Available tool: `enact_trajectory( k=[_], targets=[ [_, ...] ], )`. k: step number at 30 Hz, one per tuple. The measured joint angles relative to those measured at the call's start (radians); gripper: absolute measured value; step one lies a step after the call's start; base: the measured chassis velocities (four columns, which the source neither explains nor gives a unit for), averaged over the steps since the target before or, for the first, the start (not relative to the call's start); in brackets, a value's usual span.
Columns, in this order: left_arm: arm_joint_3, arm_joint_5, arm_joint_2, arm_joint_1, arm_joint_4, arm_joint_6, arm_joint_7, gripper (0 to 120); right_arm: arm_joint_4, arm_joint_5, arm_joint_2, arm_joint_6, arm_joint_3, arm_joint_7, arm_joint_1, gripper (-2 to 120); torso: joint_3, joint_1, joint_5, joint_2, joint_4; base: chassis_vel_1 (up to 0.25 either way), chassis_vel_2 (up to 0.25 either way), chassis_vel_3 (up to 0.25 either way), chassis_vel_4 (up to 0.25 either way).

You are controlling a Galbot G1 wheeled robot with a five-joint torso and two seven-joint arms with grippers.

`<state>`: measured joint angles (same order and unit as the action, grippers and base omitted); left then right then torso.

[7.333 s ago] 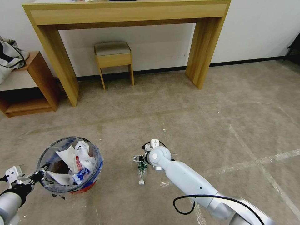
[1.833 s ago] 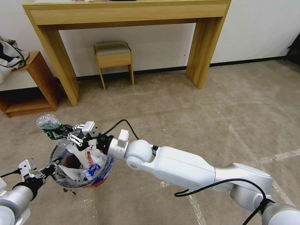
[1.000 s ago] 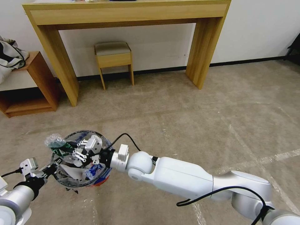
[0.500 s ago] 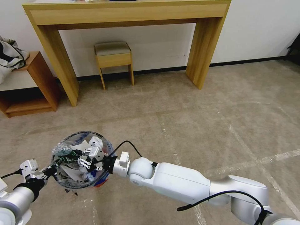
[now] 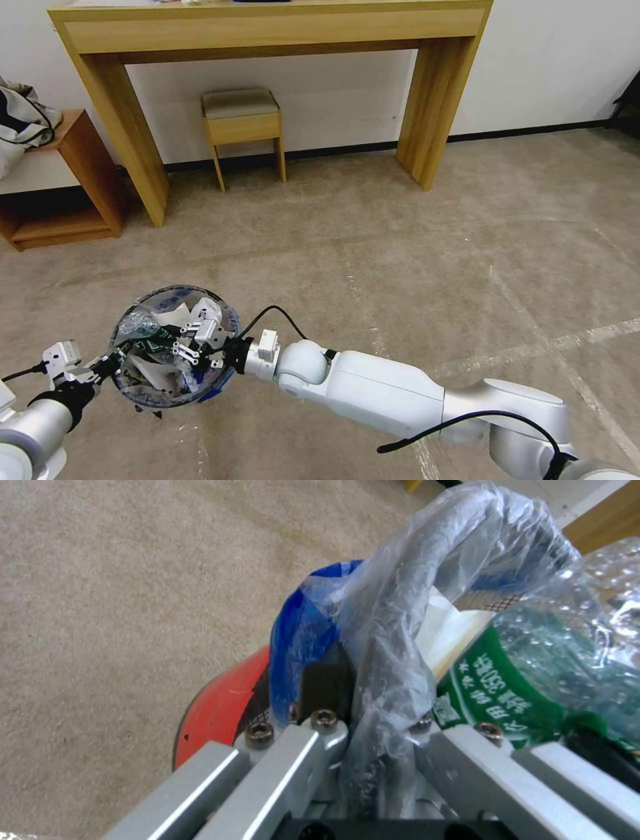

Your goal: Pick up the trash bin and place the garbage on the floor into it.

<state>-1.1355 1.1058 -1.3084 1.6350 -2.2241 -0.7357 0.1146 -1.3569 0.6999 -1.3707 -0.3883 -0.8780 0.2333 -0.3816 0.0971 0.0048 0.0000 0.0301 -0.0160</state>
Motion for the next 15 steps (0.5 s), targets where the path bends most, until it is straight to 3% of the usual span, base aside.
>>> enact_trajectory(
  k=[6,14,15],
  targets=[
    [0.000,0.000,0.002,-0.004,0.004,0.000,-0.001,1,-0.008,0.000,0.008,0.005,0.001,0.000,0.004,11,0.000,0.000,0.0000,0.000,0.0000,0.000,0.000,0.000,0.000],
    [-0.002,0.001,0.002,-0.004,0.007,0.000,-0.002,1,-0.035,0.002,0.022,0.027,0.007,-0.007,0.008,33,0.000,0.000,0.0000,0.000,0.0000,0.000,0.000,0.000,0.000],
    [-0.002,0.002,0.003,-0.004,0.007,0.000,-0.003,1,-0.042,0.002,0.025,0.029,0.009,-0.009,0.010,42,0.000,0.000,0.0000,0.000,0.0000,0.000,0.000,0.000,0.000]
  ],
)
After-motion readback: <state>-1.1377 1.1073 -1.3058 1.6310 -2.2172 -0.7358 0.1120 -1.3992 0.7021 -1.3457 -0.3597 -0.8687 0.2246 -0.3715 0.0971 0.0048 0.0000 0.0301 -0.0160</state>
